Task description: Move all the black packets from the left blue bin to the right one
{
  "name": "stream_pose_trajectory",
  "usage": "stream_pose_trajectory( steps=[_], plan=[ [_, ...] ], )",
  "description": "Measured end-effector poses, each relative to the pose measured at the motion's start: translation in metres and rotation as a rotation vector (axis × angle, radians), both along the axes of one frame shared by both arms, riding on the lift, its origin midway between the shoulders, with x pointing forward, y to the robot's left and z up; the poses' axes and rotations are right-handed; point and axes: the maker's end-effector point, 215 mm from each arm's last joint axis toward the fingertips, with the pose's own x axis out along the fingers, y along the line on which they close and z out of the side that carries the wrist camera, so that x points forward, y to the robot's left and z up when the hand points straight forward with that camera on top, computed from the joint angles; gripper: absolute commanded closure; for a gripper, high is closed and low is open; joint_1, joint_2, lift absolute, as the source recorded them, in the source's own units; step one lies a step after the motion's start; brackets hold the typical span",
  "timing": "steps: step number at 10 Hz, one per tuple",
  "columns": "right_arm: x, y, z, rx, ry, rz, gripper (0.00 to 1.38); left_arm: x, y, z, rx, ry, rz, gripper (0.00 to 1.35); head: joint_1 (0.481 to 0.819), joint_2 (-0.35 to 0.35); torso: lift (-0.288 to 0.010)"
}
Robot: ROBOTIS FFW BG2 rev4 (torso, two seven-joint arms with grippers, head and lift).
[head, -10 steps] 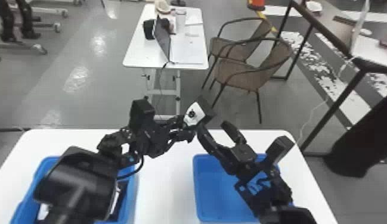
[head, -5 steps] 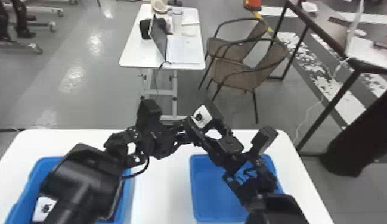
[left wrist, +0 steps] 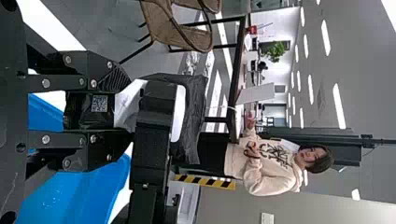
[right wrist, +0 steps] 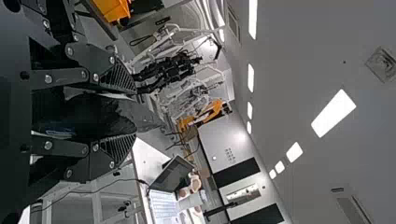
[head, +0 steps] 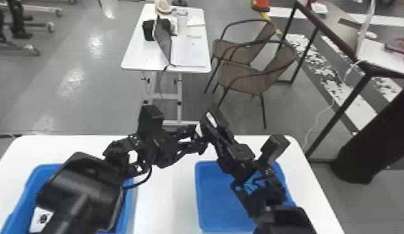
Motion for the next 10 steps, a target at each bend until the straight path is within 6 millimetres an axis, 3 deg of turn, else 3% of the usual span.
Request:
stream_pose_trajectory(
  steps=[1,4,5,7,10],
  plan=[
    [-0.001,-0.004,-0.001,0.003,-0.002,-0.019,1.28,0.000,0.002,-0.001,-0.006,0.004,0.005,0.72,0.695,-0.141,0.000],
    [-0.002,-0.009,0.001,0.004,-0.016,-0.037,1.28,0.000,0.009,-0.005,-0.016,0.022,0.025,0.37,0.695,-0.141,0.000],
    [-0.003,-0.013,-0.002,0.002,-0.010,-0.050,1.28,0.001,0.018,-0.007,-0.026,0.034,0.046,0.33,0.695,-0.135,0.000],
    [-0.009,-0.035,-0.020,-0.011,0.028,-0.109,1.28,0.004,0.054,-0.010,-0.039,0.054,0.125,0.33,0.695,-0.124,0.000],
    [-0.039,-0.088,-0.072,-0.027,0.162,-0.225,1.28,0.000,0.144,-0.001,-0.034,0.028,0.331,0.33,0.695,-0.088,0.000]
  ],
)
